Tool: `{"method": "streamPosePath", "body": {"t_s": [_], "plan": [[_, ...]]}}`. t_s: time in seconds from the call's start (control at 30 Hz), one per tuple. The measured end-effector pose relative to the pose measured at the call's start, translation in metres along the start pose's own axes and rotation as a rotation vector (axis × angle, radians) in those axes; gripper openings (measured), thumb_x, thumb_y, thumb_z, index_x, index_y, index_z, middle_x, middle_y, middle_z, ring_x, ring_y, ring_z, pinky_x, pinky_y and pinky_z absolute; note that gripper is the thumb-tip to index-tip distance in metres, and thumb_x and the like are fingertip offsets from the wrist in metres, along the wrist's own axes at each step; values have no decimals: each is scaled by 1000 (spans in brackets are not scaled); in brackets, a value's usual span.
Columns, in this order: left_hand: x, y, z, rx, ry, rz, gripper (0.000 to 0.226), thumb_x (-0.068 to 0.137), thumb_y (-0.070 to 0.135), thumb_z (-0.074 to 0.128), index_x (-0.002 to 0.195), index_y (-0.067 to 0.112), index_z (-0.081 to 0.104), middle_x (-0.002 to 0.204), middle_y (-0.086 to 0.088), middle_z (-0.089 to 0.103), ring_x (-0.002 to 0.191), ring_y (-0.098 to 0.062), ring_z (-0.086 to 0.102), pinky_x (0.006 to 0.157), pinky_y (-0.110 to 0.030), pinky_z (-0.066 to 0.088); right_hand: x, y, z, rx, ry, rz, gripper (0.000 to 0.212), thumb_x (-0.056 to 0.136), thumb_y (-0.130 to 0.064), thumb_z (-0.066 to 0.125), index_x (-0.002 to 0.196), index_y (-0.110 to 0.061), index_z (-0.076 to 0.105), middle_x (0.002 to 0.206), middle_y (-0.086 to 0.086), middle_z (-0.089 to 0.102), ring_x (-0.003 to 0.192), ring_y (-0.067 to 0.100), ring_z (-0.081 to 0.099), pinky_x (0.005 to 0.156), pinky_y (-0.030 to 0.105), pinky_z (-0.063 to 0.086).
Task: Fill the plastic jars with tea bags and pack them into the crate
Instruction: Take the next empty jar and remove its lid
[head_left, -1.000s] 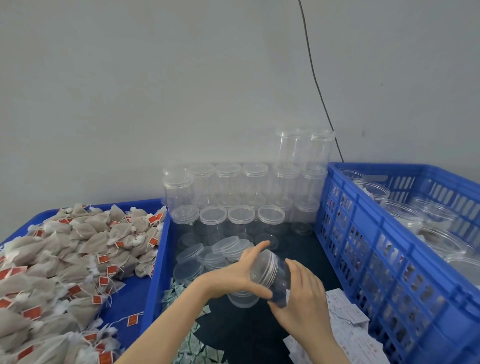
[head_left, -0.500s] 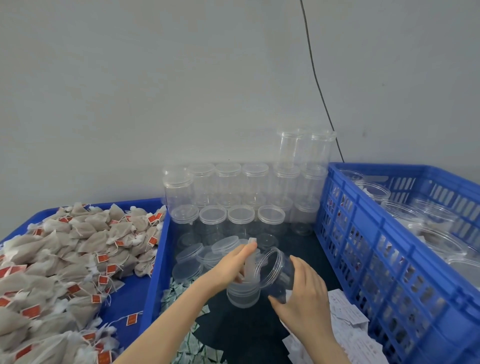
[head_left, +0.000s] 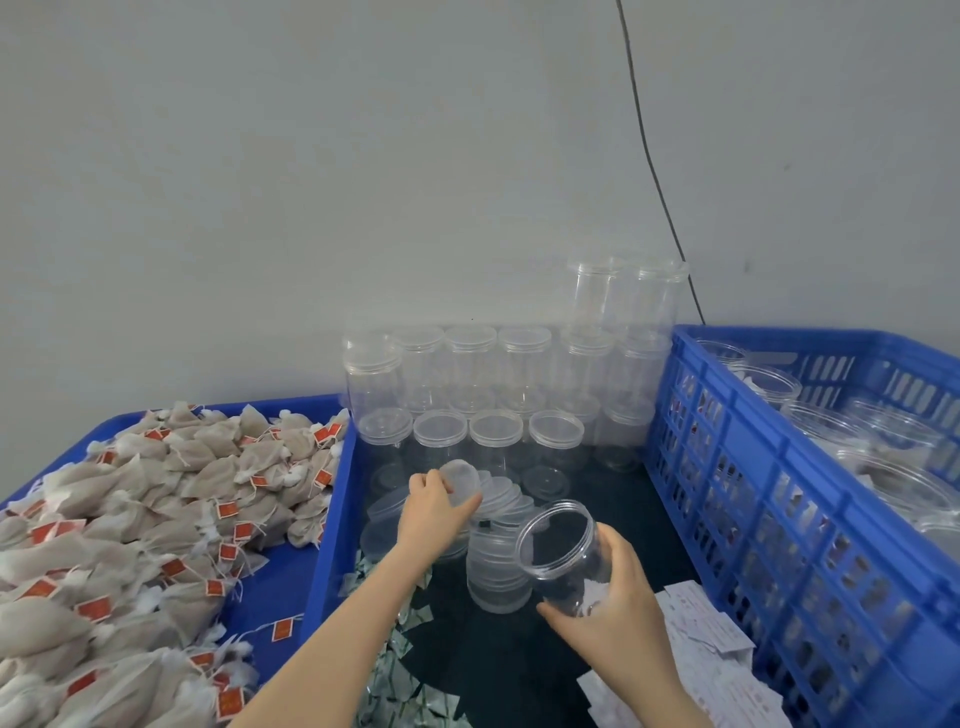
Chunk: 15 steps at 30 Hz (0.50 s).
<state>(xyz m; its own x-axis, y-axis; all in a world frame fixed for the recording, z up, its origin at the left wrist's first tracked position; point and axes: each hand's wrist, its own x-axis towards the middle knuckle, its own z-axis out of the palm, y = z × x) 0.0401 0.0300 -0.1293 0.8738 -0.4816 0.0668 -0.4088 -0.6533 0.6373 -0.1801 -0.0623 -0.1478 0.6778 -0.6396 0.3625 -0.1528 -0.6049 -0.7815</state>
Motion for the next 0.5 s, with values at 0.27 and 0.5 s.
{"method": "streamPosePath", "body": {"t_s": [0.27, 0.5], "plan": [[3, -13, 12, 79, -72, 82, 44, 86, 41, 64, 116, 13, 49, 145, -9, 25, 122, -24, 45, 98, -33, 40, -2, -11, 13, 136, -35, 0, 82, 47, -48, 83, 116, -60, 40, 121, -31, 54, 111, -10, 53, 83, 18, 50], [0, -10, 5, 67, -134, 94, 56, 94, 26, 54, 146, 13, 36, 160, -7, -1, 144, -26, 21, 110, -37, 29, -5, -16, 27, 133, -133, 11, 88, 46, -48, 83, 123, -50, 43, 125, -26, 55, 117, -5, 53, 92, 24, 49]]}}
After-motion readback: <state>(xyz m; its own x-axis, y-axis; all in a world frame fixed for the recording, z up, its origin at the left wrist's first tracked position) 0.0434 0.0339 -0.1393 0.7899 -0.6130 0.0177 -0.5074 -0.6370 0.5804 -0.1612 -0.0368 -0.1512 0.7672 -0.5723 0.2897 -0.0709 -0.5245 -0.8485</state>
